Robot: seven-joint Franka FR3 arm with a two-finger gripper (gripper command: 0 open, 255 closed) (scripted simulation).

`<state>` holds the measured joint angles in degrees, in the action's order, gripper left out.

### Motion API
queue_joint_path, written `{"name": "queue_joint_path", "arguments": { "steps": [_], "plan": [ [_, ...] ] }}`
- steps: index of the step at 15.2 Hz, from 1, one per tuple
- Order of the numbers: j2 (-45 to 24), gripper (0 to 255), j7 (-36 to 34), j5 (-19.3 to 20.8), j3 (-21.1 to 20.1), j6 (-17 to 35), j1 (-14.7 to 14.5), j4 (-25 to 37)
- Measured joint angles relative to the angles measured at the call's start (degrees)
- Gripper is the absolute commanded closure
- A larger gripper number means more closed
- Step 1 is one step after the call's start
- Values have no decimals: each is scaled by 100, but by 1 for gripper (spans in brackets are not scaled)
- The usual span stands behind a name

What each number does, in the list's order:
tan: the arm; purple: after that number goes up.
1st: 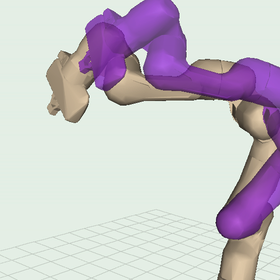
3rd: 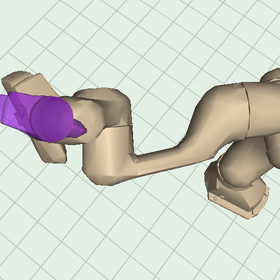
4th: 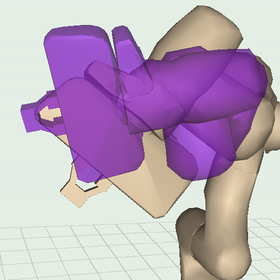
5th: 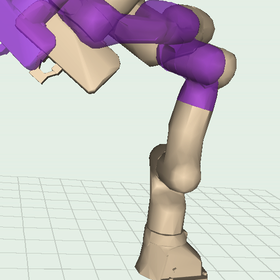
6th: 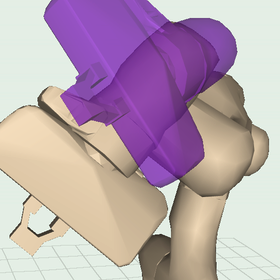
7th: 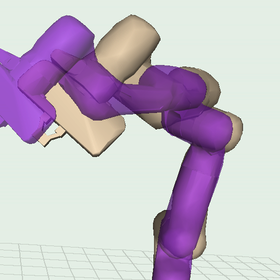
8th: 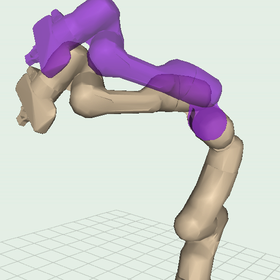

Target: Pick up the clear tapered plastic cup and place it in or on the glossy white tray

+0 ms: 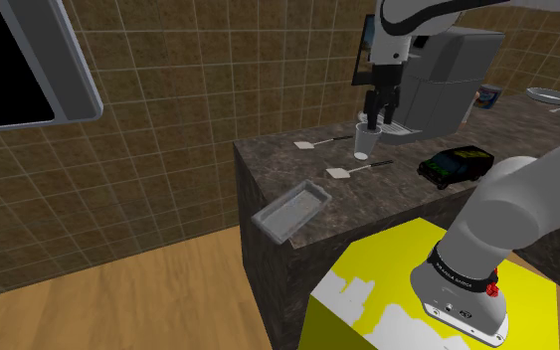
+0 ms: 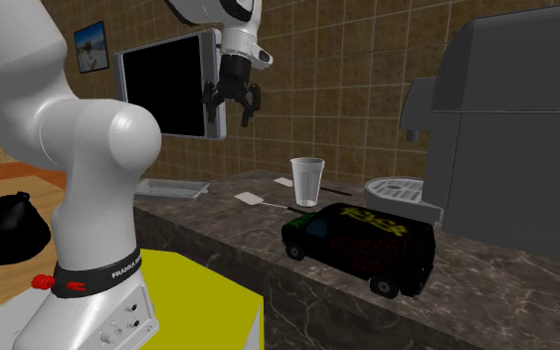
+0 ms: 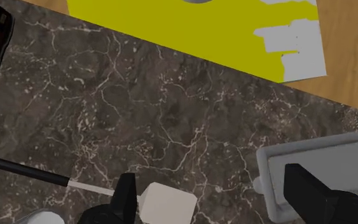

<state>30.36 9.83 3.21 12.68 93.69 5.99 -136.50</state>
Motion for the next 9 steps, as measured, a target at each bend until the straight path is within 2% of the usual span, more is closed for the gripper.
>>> {"name": "queue_joint_path", "arguments": {
  "steps": [4,9],
  "plan": [
    [-559,0,518,104,426,327,123,269],
    [-1475,0,1242,41,962,726,245,798]
  ]
}}
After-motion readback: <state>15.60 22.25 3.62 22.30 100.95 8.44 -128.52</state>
